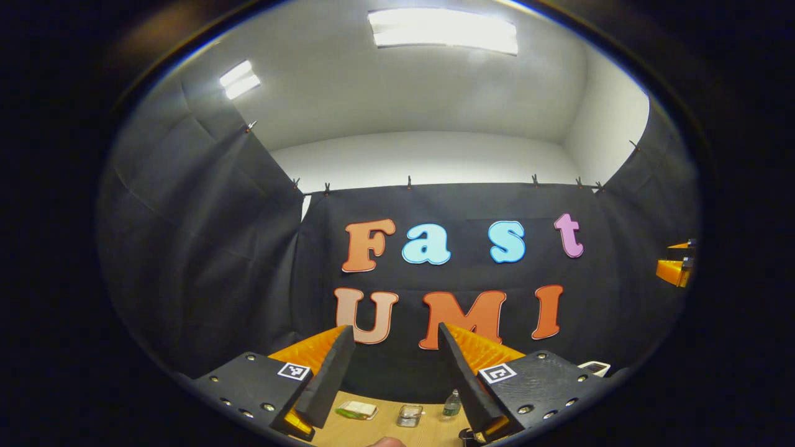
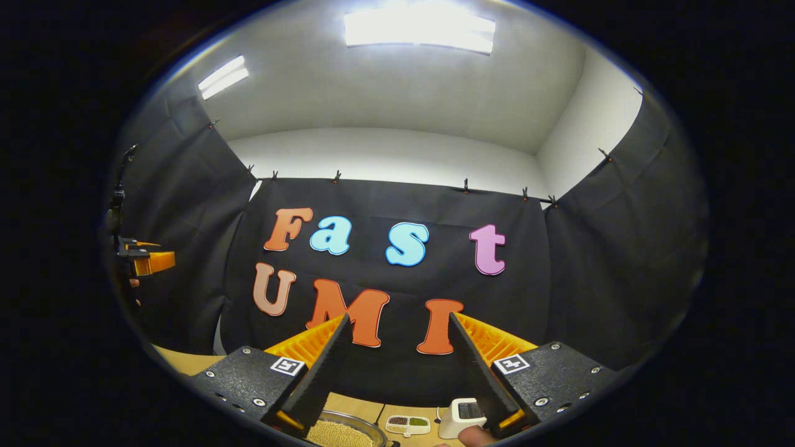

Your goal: First push the handle of the pot to place it horizontally, then grasp the pot with both hands and set it on the induction cooktop.

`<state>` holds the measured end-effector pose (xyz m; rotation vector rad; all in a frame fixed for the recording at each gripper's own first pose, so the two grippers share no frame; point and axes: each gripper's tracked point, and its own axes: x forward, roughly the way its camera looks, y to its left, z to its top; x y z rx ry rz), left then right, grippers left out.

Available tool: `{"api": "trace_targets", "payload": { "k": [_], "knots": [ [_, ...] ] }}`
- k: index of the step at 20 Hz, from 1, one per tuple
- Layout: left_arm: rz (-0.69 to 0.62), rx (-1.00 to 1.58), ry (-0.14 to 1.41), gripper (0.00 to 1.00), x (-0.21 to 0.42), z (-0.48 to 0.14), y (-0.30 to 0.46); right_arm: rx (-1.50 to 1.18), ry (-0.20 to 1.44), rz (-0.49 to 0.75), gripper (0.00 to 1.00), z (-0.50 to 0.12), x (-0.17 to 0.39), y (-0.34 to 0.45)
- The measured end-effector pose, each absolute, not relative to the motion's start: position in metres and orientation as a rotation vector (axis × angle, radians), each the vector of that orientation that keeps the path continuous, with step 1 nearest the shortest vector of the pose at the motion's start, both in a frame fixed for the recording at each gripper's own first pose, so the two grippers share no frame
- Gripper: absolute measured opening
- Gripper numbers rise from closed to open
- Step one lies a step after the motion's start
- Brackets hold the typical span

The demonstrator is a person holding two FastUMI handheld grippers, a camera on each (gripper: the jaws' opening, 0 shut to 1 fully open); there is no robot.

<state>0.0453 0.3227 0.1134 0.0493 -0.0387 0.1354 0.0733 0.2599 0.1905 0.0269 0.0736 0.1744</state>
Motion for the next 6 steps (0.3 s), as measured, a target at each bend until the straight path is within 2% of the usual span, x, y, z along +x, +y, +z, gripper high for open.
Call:
{"api": "trace_targets", "payload": {
  "k": [1,3,6],
  "knots": [
    [0.135,0.037,-0.034,0.8,0.041,0.113,0.323,0.027,0.08,0.18,0.95,0.188,0.074,0.261],
    [0.142,0.012,-0.026,0.85,0.04,0.107,0.329,0.034,0.087,0.192,0.95,0.185,0.072,0.264],
    [0.161,-0.025,-0.034,0.81,0.043,0.104,0.336,0.038,0.088,0.202,0.95,0.183,0.073,0.265]
  ]
}}
